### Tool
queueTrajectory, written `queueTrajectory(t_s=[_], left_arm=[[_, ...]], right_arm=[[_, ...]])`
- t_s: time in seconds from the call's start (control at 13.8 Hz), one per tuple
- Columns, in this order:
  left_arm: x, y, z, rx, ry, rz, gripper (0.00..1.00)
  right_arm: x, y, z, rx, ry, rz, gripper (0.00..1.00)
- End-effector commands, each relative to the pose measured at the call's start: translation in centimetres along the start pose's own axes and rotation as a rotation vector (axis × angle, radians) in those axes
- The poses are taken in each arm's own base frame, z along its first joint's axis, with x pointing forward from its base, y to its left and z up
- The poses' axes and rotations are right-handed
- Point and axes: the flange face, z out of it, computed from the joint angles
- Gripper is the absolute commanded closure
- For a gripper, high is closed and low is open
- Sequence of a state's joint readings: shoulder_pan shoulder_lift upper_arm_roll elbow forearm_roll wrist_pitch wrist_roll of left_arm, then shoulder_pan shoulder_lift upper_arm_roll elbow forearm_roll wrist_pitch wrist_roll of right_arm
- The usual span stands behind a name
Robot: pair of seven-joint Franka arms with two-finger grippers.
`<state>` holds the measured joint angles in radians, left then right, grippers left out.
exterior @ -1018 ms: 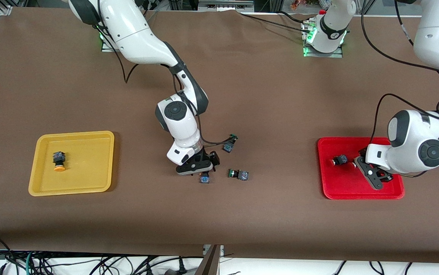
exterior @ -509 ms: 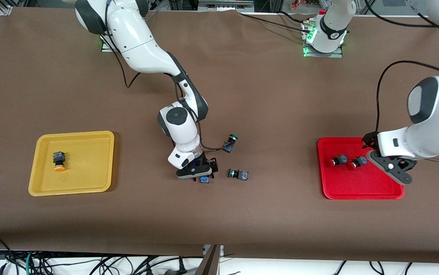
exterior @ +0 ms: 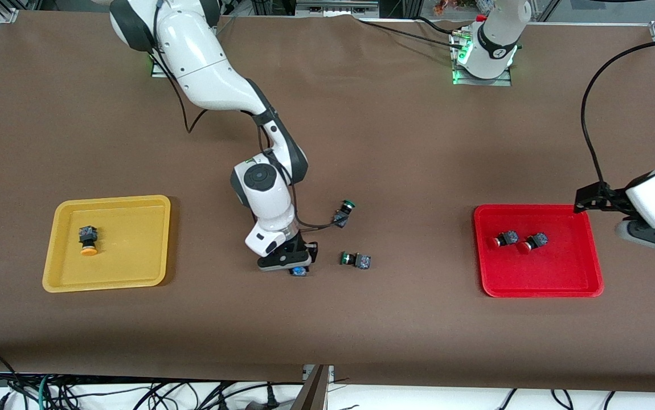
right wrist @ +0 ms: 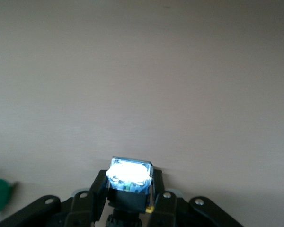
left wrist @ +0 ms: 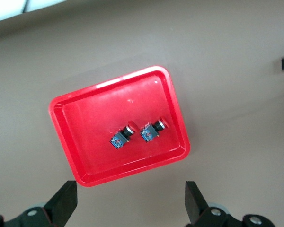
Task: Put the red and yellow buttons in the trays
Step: 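Release the red button in the red tray while the right gripper lifts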
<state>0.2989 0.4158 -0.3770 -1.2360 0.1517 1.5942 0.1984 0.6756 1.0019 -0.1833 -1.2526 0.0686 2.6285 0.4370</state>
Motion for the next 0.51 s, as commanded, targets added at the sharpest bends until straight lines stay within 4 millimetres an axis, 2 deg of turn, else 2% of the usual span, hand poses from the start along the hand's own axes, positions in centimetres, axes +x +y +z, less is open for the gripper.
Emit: queueTrajectory(t_s=[0.0, 0.07, 0.15, 0.29, 0.44], left_arm=[[0.5, 0.5, -1.3, -0.026, 0.018, -0.044, 0.0], [0.3, 0.8, -1.8, -0.028, 0.019, -0.049, 0.0], [-0.5, 1.3, -3.1, -0.021, 0.013, -0.05, 0.0], [-1.6, 1.9, -4.6, -0.026, 0.004, -0.132, 0.0], [-3.0, 6.3, -5.4, -0.012, -0.014, -0.163, 0.0]], right_arm=[[4.8, 6.0, -5.3, -0.032, -0.114, -0.08, 1.0], [5.7, 8.8, -6.3, -0.041, -0.162, -0.136, 1.0], [5.8, 11.2, -6.6, -0.035, -0.219, -0.192, 1.0], [6.0, 16.2, -7.7, -0.03, -0.321, -0.298, 1.0], [6.0, 22.1, -8.4, -0.018, -0.409, -0.344, 1.0]])
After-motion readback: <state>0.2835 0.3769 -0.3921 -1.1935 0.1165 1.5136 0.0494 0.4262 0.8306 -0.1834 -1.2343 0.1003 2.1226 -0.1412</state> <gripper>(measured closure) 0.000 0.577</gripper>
